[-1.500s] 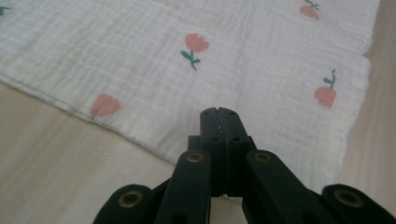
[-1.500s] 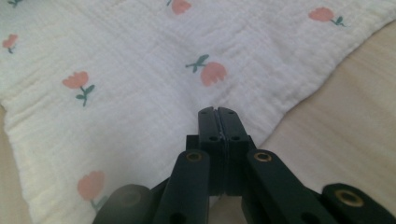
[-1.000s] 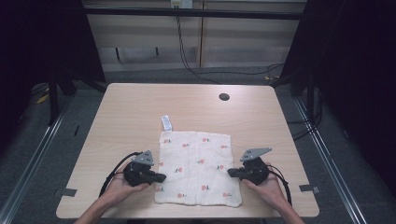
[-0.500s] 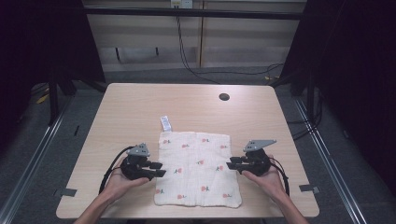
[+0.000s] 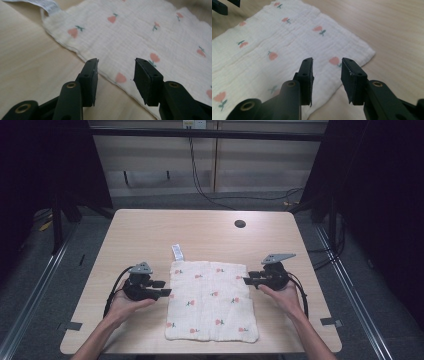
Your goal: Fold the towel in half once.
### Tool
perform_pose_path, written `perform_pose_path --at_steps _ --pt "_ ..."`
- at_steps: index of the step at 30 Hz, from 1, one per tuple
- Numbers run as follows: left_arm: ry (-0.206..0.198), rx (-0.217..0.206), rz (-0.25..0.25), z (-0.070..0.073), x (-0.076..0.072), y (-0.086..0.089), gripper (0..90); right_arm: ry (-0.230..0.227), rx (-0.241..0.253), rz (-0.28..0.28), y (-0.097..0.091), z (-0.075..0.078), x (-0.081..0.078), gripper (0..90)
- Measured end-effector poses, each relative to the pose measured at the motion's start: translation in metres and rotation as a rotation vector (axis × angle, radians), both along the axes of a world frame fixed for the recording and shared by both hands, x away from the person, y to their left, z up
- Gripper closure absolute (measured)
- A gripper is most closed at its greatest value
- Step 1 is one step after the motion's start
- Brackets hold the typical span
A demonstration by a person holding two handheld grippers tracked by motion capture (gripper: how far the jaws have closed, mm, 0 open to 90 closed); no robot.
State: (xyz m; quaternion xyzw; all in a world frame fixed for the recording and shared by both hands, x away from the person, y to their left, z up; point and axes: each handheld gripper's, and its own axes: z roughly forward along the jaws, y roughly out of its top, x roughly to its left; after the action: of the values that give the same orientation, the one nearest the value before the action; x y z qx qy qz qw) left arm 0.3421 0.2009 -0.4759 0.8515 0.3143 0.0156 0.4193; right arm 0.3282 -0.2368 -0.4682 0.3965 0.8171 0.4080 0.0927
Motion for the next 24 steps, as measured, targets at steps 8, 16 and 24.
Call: perform_pose_path --at_steps 8,16,24 --pt "-0.012 -0.015 0.041 0.006 0.028 0.001 56.8 0.01 -0.025 -0.04 -0.003 0.004 0.039 62.3" --pt "0.008 -0.005 0.071 -0.004 0.05 -0.003 58.5 0.053 -0.041 -0.058 0.002 -0.013 0.069 64.1" --pt "0.003 0.004 0.081 -0.003 0.065 0.0 56.4 0.08 -0.035 -0.084 0.001 -0.028 0.078 64.4"
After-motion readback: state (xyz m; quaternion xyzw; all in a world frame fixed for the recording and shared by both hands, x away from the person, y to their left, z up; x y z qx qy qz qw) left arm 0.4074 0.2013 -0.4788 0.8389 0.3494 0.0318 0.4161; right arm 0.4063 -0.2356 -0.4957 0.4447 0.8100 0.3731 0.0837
